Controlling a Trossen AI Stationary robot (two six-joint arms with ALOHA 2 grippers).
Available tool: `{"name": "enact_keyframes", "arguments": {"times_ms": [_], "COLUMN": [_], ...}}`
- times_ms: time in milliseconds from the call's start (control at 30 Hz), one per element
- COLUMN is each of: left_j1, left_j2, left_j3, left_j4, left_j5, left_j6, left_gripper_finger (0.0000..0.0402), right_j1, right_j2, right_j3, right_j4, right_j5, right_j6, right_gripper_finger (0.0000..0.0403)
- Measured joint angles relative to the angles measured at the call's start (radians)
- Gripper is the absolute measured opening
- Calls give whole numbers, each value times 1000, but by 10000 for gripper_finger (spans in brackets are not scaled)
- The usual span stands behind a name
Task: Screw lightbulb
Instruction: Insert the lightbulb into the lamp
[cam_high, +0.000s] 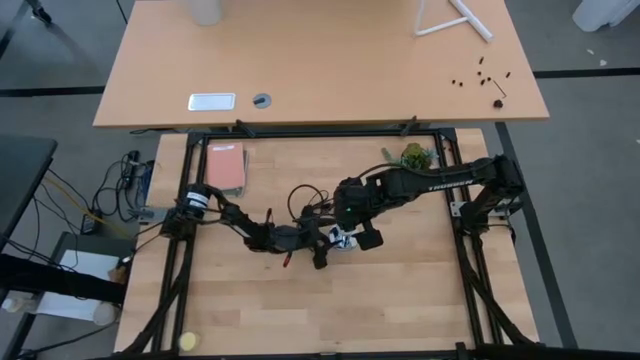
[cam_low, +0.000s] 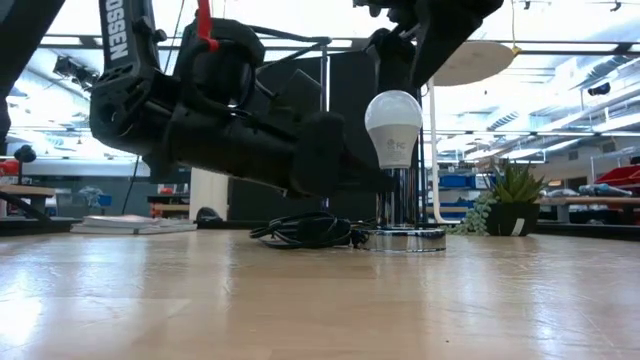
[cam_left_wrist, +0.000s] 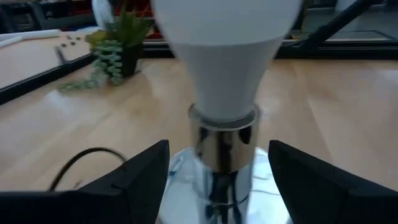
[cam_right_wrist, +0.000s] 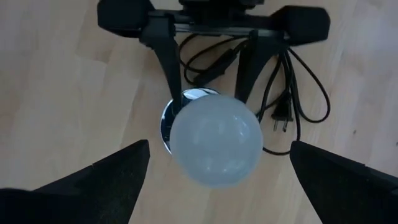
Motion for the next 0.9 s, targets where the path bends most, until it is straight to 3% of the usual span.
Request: {"name": "enact_keyframes", "arguments": {"times_ms": [267, 433, 900], "left_j1": [19, 19, 19], "left_j2": [63, 103, 103], "left_j3": [84, 125, 129], "left_j4": [-21, -14, -16], "left_j5": [61, 45, 43], "left_j6": [5, 28, 45], "left_gripper_finger": [250, 240, 187], "right_j1": [0, 0, 24], "right_j2": [15, 16, 16], "right_j3": [0, 0, 0], "right_j4": [9, 10, 41], "right_j5": [-12, -12, -11], "right_j6": [-1, 6, 1], "right_gripper_finger": [394, 394, 394]}}
